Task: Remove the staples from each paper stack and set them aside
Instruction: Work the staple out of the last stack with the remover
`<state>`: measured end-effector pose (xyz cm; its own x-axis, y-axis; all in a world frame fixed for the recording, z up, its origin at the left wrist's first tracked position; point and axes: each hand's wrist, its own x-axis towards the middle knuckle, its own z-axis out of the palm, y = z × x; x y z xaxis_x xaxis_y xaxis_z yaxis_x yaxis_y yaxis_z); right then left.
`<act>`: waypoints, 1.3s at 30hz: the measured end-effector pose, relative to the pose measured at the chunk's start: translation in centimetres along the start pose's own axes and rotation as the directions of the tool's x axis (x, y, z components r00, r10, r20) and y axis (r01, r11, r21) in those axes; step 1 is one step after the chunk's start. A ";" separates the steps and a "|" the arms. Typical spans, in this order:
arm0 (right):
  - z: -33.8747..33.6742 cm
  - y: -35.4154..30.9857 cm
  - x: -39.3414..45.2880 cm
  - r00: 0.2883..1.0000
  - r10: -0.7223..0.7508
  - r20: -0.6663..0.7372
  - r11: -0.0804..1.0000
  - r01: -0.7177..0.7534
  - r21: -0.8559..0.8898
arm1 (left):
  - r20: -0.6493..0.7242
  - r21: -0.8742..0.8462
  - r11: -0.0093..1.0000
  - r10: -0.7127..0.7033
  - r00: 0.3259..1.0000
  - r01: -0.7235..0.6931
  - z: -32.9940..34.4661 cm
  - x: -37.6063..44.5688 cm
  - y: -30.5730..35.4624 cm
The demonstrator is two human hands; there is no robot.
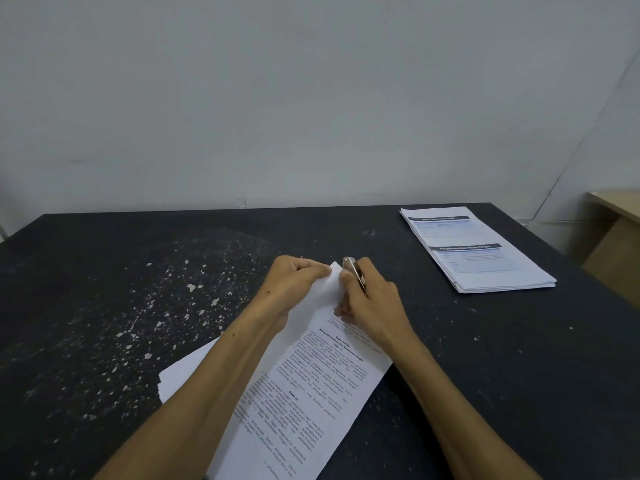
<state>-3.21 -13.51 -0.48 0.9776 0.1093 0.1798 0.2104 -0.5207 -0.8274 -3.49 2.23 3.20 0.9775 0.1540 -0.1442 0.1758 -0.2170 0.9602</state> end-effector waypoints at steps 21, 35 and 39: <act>0.2 0.4 -0.4 0.999 -0.017 0.029 1.000 0.016 0.008 | 0.168 0.049 0.998 0.041 0.985 -0.050 -0.8 1.9 -0.4; 0.2 0.7 -0.2 0.990 -0.081 -0.119 0.993 0.090 0.072 | 0.334 -0.024 0.993 0.117 0.935 -0.115 -1.6 1.2 0.2; 0.4 0.9 0.0 0.982 -0.092 -0.162 0.989 0.110 0.103 | 0.345 -0.025 0.995 0.103 0.933 -0.101 -1.7 1.3 0.0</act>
<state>-3.05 -13.65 -1.44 0.9405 0.0179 0.3394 0.3158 -0.4153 -0.8531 -2.37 4.03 3.43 0.9702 -0.2114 -0.1182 0.0736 -0.2076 0.9754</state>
